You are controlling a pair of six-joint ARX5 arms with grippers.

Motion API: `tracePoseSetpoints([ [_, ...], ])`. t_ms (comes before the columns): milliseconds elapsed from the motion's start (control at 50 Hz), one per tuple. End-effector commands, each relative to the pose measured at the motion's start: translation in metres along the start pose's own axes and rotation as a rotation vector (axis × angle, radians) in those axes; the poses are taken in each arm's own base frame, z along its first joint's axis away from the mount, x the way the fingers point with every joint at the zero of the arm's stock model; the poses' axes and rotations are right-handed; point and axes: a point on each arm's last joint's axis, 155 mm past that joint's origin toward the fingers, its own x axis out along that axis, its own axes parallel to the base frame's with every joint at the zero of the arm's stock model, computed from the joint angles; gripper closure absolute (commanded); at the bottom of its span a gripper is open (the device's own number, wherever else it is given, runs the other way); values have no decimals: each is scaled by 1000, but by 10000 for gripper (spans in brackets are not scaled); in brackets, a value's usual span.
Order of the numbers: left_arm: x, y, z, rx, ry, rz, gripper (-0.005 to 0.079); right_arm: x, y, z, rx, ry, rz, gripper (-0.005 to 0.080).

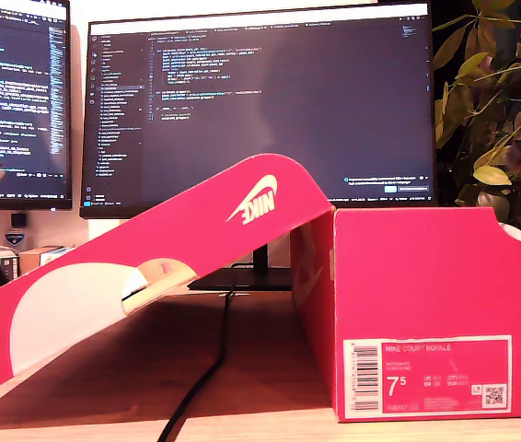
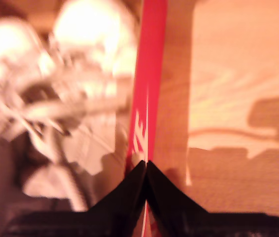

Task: Close the red shoebox by pushing the lid with your left arm and holding the box in place with your right arm

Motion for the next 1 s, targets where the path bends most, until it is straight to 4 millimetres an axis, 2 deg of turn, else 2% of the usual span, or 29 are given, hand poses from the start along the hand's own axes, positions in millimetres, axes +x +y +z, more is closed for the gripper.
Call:
tracePoseSetpoints([
  [0, 1, -1, 1, 8, 3, -9, 762, 6, 2, -2, -16, 13, 10, 764],
  [240, 5, -9, -4, 12, 25, -36, 762, 12, 9, -2, -24, 12, 47, 764],
  [440, 19, -14, -15, 28, 74, -33, 762, 12, 13, 1, -34, 3, 55, 764],
  [760, 46, -1, -32, 17, 156, 4, 762, 13, 18, 0, -41, 6, 73, 764],
  [980, 47, -20, -24, 47, 151, -74, 762, 15, 37, -3, -81, 17, 106, 764],
])
